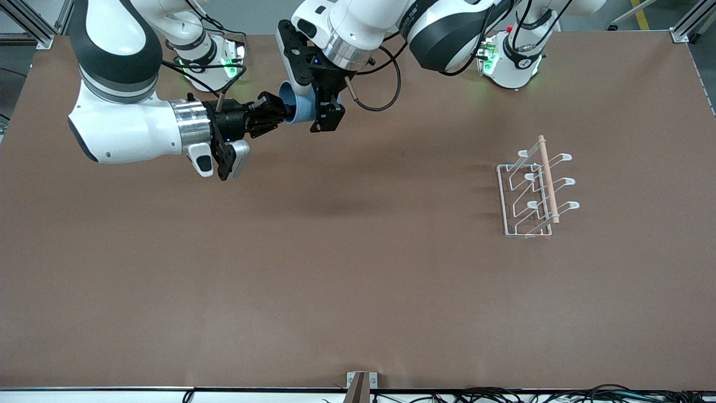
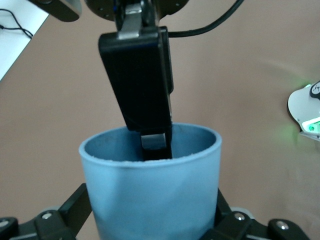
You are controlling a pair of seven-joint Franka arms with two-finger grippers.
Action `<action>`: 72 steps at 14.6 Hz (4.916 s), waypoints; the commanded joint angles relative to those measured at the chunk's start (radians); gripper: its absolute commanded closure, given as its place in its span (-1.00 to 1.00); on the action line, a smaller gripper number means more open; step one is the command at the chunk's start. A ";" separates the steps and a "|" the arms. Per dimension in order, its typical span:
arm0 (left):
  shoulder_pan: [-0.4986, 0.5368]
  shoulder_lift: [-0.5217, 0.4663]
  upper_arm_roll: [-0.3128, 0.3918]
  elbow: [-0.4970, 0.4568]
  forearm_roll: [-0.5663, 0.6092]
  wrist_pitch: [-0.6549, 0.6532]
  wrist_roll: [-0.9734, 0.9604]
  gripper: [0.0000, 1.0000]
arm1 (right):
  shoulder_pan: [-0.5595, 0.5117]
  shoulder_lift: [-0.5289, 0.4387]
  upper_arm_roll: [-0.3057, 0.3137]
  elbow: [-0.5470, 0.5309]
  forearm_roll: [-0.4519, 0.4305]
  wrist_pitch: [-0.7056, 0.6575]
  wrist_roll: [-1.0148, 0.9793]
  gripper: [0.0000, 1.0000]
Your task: Hang cup on cup holder
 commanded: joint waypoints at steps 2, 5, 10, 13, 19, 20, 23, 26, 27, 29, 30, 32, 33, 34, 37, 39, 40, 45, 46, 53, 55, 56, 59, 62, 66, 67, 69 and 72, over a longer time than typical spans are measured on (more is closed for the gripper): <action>-0.004 0.019 0.000 0.017 0.009 0.006 0.036 -0.50 | 0.008 -0.015 -0.005 -0.007 0.025 -0.004 -0.008 0.91; 0.006 0.013 0.005 0.017 0.012 0.004 0.036 0.00 | 0.009 -0.015 -0.005 -0.007 0.025 -0.004 -0.008 0.88; 0.100 0.007 0.007 0.018 0.012 -0.098 0.122 -0.03 | 0.008 -0.015 -0.005 -0.007 0.024 -0.009 0.006 -1.00; 0.169 0.007 0.007 0.018 0.012 -0.193 0.172 -0.05 | -0.001 -0.015 -0.006 -0.007 0.024 -0.011 0.004 -1.00; 0.223 0.020 0.008 0.014 0.234 -0.367 0.192 -0.08 | -0.089 -0.009 -0.017 -0.016 -0.074 -0.032 -0.008 -1.00; 0.226 0.023 0.008 0.010 0.289 -0.408 0.192 -0.09 | -0.112 -0.009 -0.017 -0.016 -0.153 -0.025 -0.002 -1.00; 0.223 0.039 0.010 0.009 0.482 -0.529 0.195 -0.12 | -0.213 -0.009 -0.017 -0.014 -0.353 -0.015 -0.002 -1.00; 0.220 0.046 0.010 -0.043 0.715 -0.609 0.273 -0.11 | -0.283 -0.017 -0.017 -0.014 -0.549 0.034 -0.001 -1.00; 0.220 0.046 0.010 -0.068 0.791 -0.630 0.289 -0.11 | -0.297 -0.021 -0.017 -0.013 -0.608 0.044 -0.001 -1.00; 0.244 0.050 0.010 -0.117 0.904 -0.683 0.310 -0.12 | -0.334 -0.032 -0.017 -0.005 -0.712 0.054 -0.001 -1.00; 0.276 0.050 0.010 -0.144 0.944 -0.692 0.312 -0.12 | -0.345 -0.044 -0.017 0.001 -0.761 0.054 -0.001 -1.00; 0.287 0.046 0.011 -0.210 1.017 -0.695 0.313 -0.12 | -0.353 -0.063 -0.017 0.041 -0.887 0.051 -0.001 -1.00; 0.287 0.046 0.011 -0.250 1.085 -0.697 0.312 -0.12 | -0.351 -0.067 -0.016 0.070 -0.944 0.042 -0.001 -1.00; 0.286 0.045 0.011 -0.282 1.130 -0.704 0.312 -0.11 | -0.351 -0.067 -0.014 0.106 -0.976 0.035 -0.002 -1.00; 0.313 0.042 0.011 -0.348 1.186 -0.717 0.310 -0.11 | -0.348 -0.061 -0.013 0.240 -1.022 -0.021 0.003 -1.00; 0.319 0.031 0.013 -0.402 1.231 -0.742 0.315 -0.13 | -0.342 -0.063 -0.011 0.307 -1.025 -0.064 0.013 -1.00; 0.312 0.039 0.011 -0.425 1.268 -0.772 0.315 -0.13 | -0.340 -0.063 -0.010 0.329 -1.027 -0.081 0.038 -1.00; 0.325 0.071 0.011 -0.477 1.317 -0.789 0.309 -0.18 | -0.251 -0.070 -0.006 0.432 -1.090 -0.196 0.261 -1.00; 0.335 0.082 0.013 -0.485 1.330 -0.789 0.309 -0.18 | -0.238 -0.072 -0.006 0.447 -1.093 -0.231 0.309 -1.00; 0.365 0.125 0.011 -0.496 1.350 -0.789 0.303 -0.23 | -0.242 -0.093 -0.014 0.454 -1.087 -0.244 0.339 -1.00; 0.365 0.145 0.011 -0.497 1.367 -0.790 0.303 -0.25 | -0.242 -0.093 -0.014 0.454 -1.091 -0.242 0.337 -1.00; 0.367 0.149 0.013 -0.496 1.367 -0.789 0.303 -0.25 | -0.242 -0.093 -0.016 0.454 -1.097 -0.245 0.334 -1.00; 0.364 0.194 0.013 -0.485 1.400 -0.789 0.298 -0.25 | -0.270 -0.099 -0.019 0.452 -1.085 -0.224 0.256 -1.00; 0.368 0.206 0.011 -0.497 1.416 -0.790 0.286 -0.26 | -0.297 -0.110 -0.017 0.421 -1.081 -0.199 0.245 -1.00; 0.368 0.209 0.011 -0.522 1.414 -0.792 0.286 -0.26 | -0.297 -0.138 -0.017 0.380 -1.081 -0.186 0.225 -1.00; 0.368 0.217 0.011 -0.523 1.416 -0.792 0.284 -0.26 | -0.297 -0.138 -0.017 0.380 -1.081 -0.186 0.223 -1.00; 0.365 0.208 0.011 -0.539 1.416 -0.793 0.289 -0.26 | -0.297 -0.138 -0.017 0.381 -1.081 -0.186 0.223 -1.00; 0.359 0.197 0.011 -0.539 1.416 -0.830 0.295 -0.26 | -0.300 -0.133 -0.017 0.391 -1.081 -0.184 0.211 -1.00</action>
